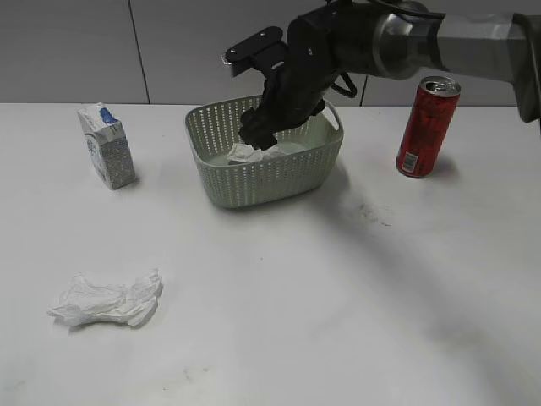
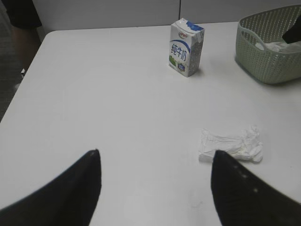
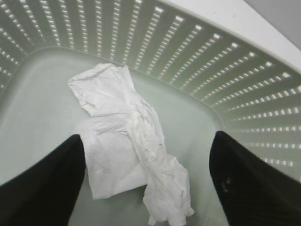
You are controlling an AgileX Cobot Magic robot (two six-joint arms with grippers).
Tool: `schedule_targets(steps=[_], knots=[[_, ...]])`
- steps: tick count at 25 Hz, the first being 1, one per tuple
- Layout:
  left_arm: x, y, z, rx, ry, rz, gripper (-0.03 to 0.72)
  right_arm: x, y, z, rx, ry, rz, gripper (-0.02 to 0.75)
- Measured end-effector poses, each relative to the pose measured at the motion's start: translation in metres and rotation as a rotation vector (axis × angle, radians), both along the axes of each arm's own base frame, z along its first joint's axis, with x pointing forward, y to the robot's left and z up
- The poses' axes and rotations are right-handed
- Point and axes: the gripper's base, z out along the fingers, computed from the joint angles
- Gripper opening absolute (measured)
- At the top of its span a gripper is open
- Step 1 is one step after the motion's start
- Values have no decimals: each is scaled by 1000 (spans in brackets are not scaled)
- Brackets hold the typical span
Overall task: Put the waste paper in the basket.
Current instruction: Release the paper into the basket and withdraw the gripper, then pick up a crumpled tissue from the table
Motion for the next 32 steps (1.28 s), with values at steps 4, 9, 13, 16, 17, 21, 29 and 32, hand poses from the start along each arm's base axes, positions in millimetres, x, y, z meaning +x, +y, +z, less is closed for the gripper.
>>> schedule_targets(steps=[4,9,13,16,17,21,29,32], knots=[[0,0,0,1,0,1,552,-1,2,12,31,26,-17,622],[0,0,0,1,0,1,552,-2,5,72,107,11,-31,582],[0,0,0,1,0,1,552,-2,-6,116,99,21,-50,572],[0,0,0,1,0,1,552,2,-27,127,66,76,-94,572],[0,0,0,1,0,1,552,4,-38,127,47,108,-119,572],[0,0,0,1,0,1,552,19,-81,124,38,185,-223,571],[0,0,0,2,0,1,552,25,-160,145,86,196,-383,571],[0,0,0,2,0,1,552,16,-189,159,93,191,-439,571]])
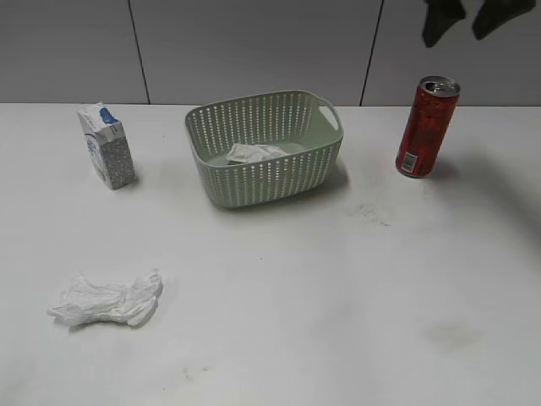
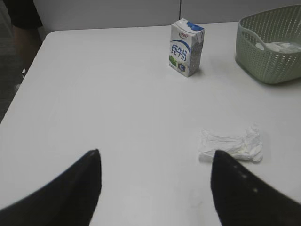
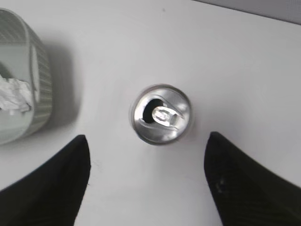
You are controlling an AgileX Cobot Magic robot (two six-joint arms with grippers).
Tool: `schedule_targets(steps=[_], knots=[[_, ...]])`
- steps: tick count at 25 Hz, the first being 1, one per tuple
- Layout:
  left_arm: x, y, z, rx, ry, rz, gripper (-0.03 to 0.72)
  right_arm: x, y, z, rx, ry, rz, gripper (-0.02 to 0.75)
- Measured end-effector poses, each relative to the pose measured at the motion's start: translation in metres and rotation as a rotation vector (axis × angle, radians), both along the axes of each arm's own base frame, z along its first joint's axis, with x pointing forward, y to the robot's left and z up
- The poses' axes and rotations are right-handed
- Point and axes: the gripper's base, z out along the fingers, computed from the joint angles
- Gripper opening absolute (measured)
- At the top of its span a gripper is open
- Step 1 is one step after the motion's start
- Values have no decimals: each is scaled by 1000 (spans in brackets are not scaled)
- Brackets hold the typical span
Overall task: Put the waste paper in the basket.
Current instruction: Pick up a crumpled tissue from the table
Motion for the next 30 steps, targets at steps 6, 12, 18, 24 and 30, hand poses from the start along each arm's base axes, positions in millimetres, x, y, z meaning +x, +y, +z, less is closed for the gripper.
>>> schedule_targets(steps=[6,12,18,24,30], knots=[[0,0,0,0,0,0,552,-31,-70,14,-15,36,-142,571],[0,0,0,0,0,0,552,-96,-93,24,-38,84,-166,571],[0,0,0,0,0,0,551,-168,-88,27,7,36,-153,571],[0,0,0,0,0,0,550,-232,-86,7,24,-14,-162,566],[0,0,0,0,0,0,550,-283,-86,-26,27,-82,-174,563]])
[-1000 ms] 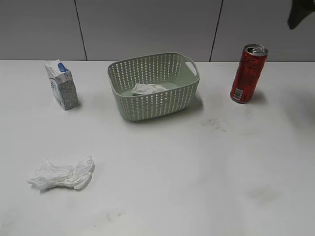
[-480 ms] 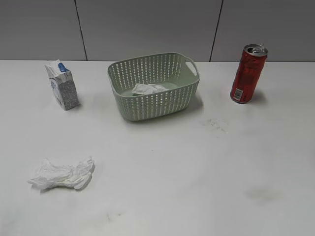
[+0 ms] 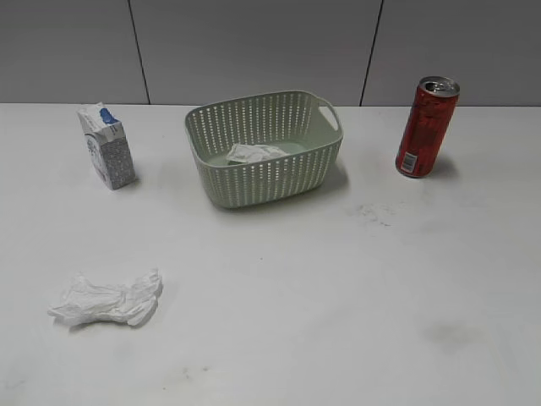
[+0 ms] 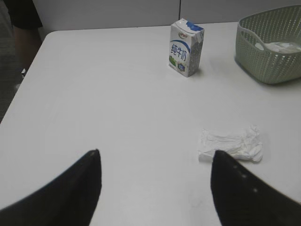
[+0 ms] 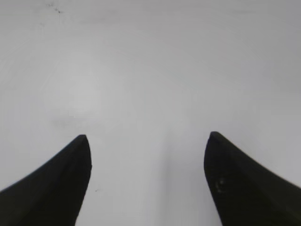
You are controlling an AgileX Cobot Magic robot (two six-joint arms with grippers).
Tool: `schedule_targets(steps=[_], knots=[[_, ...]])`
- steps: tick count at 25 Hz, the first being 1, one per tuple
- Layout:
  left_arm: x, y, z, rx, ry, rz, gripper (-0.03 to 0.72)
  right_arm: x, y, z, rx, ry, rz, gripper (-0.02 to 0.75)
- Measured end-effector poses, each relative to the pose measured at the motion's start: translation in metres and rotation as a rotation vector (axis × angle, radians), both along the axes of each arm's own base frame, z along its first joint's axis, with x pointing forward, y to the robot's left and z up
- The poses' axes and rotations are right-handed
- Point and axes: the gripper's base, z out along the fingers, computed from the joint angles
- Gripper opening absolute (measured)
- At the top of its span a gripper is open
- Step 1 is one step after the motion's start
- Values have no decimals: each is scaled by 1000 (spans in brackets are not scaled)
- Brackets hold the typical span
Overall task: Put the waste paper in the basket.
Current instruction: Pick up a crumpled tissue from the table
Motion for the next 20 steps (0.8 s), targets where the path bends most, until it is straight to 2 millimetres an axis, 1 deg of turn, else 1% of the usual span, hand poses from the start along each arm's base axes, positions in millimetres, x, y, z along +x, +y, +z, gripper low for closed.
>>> schedule_targets(steps=[3,5,7,11,13,20], knots=[[0,0,0,0,0,0,550,-23,0,-18,-1,-13,-4,563],[0,0,0,0,0,0,550,-37,0,-26,-1,-26,-5,561],[0,0,0,0,0,0,550,-49,0,-32,-2,-43,-4,561],[0,0,0,0,1,0,550,-74,1,-37,-7,-121,2,561],[0,0,0,0,0,0,550,-84,1,-36,-12,-177,6,561],[0,0,0,0,0,0,550,-113,1,-21,-17,-381,8,561]])
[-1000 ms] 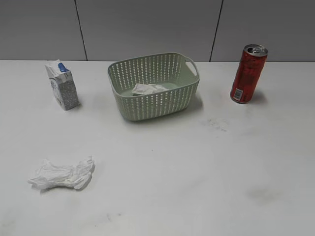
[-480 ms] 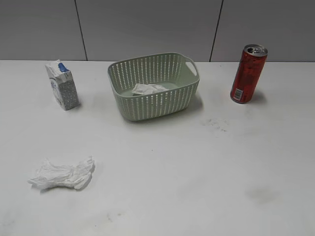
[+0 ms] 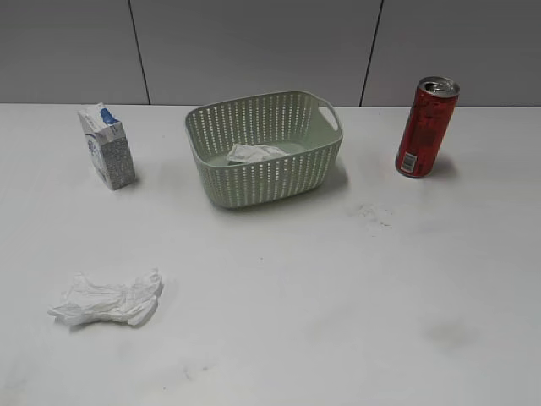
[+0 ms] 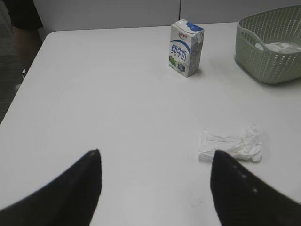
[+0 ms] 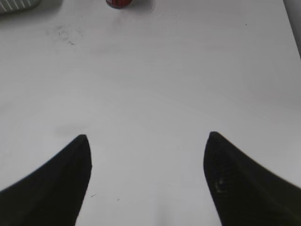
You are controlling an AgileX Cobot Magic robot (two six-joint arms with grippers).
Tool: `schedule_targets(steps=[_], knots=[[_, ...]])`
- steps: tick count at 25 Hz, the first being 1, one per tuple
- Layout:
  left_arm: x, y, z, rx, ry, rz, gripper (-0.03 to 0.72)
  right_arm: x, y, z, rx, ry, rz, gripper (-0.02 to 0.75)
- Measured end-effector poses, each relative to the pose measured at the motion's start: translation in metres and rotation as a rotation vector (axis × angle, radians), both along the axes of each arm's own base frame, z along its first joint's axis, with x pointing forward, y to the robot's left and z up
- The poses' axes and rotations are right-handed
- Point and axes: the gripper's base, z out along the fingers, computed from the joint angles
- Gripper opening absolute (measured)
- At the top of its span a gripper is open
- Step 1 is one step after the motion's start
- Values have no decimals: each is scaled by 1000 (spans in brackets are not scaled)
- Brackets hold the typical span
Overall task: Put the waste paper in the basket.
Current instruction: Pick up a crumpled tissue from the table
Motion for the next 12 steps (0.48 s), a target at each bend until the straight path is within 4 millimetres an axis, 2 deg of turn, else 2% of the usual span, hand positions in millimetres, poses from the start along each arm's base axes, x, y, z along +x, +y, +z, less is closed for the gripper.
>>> schedule_targets(steps=[12], knots=[[0,0,0,0,0,0,541,-43,1,-6,-16,-146,8,561]])
